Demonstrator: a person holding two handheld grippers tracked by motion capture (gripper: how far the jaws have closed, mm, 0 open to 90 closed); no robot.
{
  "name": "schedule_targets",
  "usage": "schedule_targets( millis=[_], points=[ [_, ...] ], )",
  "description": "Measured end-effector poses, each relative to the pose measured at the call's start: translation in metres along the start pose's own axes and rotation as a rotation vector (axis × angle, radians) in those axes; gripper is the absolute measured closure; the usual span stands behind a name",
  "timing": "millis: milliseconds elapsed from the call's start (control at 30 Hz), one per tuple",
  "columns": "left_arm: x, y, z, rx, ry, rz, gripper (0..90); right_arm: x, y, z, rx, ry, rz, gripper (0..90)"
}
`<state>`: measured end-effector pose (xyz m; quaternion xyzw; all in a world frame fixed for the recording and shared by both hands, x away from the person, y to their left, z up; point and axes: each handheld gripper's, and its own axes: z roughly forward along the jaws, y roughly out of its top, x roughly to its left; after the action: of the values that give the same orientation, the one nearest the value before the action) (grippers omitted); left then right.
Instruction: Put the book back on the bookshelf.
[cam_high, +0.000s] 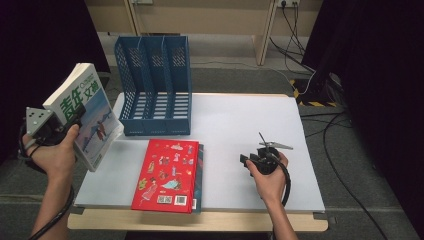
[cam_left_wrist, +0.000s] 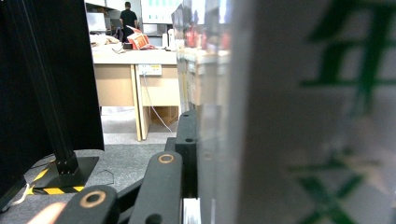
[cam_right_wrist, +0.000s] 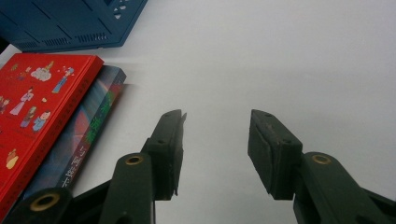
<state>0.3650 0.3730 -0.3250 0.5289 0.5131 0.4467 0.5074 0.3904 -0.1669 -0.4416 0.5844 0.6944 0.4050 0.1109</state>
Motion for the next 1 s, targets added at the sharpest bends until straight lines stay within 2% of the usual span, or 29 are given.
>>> schedule_targets(
  millis=[367, 1000],
  points=[
    [0.001, 0.004, 0.002, -0.001, 0.005, -0.003, 73.6, 0.000, -0.001, 0.000, 0.001, -0.002, 0.000, 55.6],
    [-0.004, 0.011, 0.012, 0.005, -0.014, 0.007, 73.6, -0.001, -0.001, 0.000, -0.001, -0.003, 0.001, 55.6]
  ],
)
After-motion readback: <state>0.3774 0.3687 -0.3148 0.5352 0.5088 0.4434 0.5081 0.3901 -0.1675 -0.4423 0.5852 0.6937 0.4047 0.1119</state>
